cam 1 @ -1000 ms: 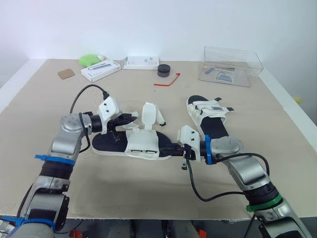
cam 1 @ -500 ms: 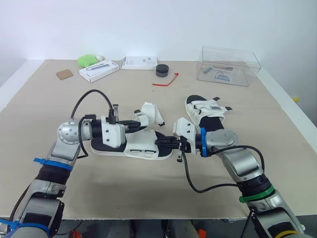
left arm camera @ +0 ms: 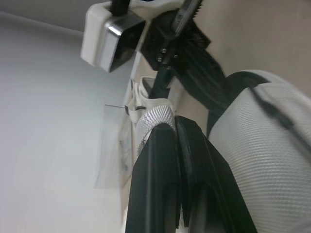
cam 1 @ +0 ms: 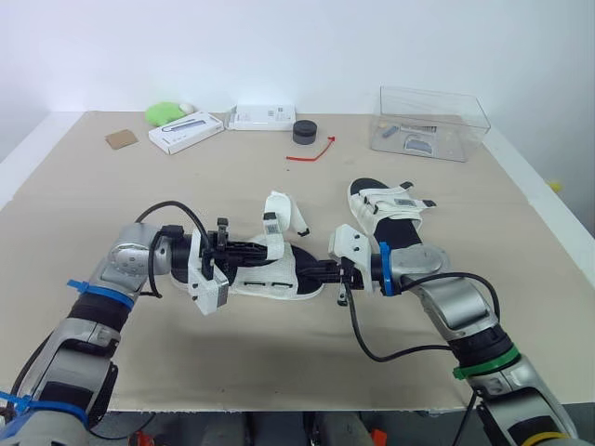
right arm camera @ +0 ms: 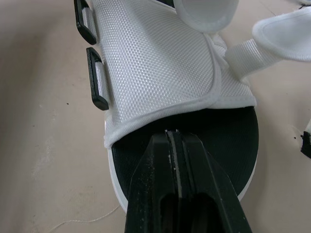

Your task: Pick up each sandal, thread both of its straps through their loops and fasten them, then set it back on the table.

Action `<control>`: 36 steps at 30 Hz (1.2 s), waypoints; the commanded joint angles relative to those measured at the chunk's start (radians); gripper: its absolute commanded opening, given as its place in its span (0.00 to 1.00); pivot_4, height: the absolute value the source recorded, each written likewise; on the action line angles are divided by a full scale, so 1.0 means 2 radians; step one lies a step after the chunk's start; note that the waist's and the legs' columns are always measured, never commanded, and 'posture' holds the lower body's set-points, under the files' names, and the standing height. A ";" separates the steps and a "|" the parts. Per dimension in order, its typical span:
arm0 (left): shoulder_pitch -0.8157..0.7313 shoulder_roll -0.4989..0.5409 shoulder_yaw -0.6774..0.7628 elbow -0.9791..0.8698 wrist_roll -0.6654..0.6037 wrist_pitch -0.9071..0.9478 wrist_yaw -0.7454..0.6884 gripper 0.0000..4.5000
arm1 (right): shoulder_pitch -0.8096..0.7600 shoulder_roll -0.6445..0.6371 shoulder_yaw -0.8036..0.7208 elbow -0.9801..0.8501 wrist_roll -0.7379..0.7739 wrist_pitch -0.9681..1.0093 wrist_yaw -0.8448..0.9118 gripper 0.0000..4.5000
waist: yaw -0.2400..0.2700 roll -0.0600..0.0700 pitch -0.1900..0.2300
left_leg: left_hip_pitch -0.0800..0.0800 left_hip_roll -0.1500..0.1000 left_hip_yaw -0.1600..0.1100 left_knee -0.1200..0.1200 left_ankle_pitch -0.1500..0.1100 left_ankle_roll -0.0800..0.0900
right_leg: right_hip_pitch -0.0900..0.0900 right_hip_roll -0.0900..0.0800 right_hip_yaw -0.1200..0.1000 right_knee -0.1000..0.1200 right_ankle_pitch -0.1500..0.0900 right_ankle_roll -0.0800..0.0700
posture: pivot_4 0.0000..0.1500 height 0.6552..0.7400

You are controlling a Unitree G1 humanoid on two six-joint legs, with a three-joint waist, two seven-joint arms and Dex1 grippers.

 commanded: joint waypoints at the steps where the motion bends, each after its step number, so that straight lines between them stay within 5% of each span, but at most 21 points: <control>1: -0.016 0.013 -0.005 0.003 0.017 -0.048 0.026 0.02 | -0.001 -0.002 0.001 -0.006 -0.006 -0.016 0.002 0.00 | 0.000 0.000 0.000 | 0.000 0.000 0.000 0.000 0.000 0.000 | 0.000 0.000 0.000 0.000 0.000 0.000 | 1.00 1.00; 7: -0.037 0.025 0.014 0.022 0.113 -0.169 0.067 0.02 | -0.003 0.000 0.003 -0.004 -0.007 -0.020 0.004 0.00 | 0.000 0.000 0.000 | 0.000 0.000 0.000 0.000 0.000 0.000 | 0.000 0.000 0.000 0.000 0.000 0.000 | 1.00 1.00; 19: -0.068 0.044 0.047 0.014 0.360 -0.171 0.276 0.02 | -0.010 0.003 0.001 -0.002 -0.009 -0.022 0.006 0.00 | 0.000 0.000 0.000 | 0.000 0.000 0.001 0.000 0.000 0.000 | 0.000 -0.001 -0.001 0.000 0.000 0.000 | 1.00 1.00; 23: -0.081 0.053 0.029 0.031 0.394 -0.171 0.326 0.02 | -0.010 0.002 0.001 -0.003 -0.010 -0.023 0.007 0.00 | 0.000 0.000 0.000 | 0.000 0.000 0.001 0.000 0.000 0.000 | 0.000 -0.001 -0.001 0.000 0.000 0.000 | 1.00 1.00; 26: -0.088 0.065 -0.008 0.081 0.348 -0.170 0.333 0.19 | -0.010 0.001 0.000 -0.002 -0.011 -0.026 0.008 0.00 | 0.000 0.000 0.000 | 0.000 0.000 0.001 0.000 0.000 0.000 | 0.000 -0.002 -0.001 0.000 0.001 0.000 | 1.00 1.00; 29: -0.088 0.083 -0.058 0.102 0.289 -0.155 0.328 0.49 | -0.010 0.001 0.001 -0.002 -0.011 -0.027 0.009 0.00 | 0.000 0.000 0.000 | 0.000 0.000 0.001 0.000 0.000 0.000 | 0.000 -0.003 -0.002 0.000 0.001 0.000 | 1.00 1.00; 32: -0.065 0.120 -0.141 0.082 0.147 -0.094 0.280 0.77 | -0.010 0.001 0.001 0.000 -0.011 -0.029 0.010 0.00 | -0.001 0.000 0.000 | 0.000 0.000 0.001 0.000 0.000 0.000 | 0.000 -0.003 -0.002 0.000 0.001 0.000 | 1.00 1.00; 36: -0.006 0.198 -0.210 -0.037 -0.055 0.028 0.157 0.77 | -0.010 -0.001 0.001 0.003 -0.012 -0.032 0.014 0.00 | -0.005 0.000 0.000 | 0.001 0.001 0.002 0.000 0.000 0.001 | 0.000 -0.003 -0.001 0.000 0.000 0.000 | 1.00 1.00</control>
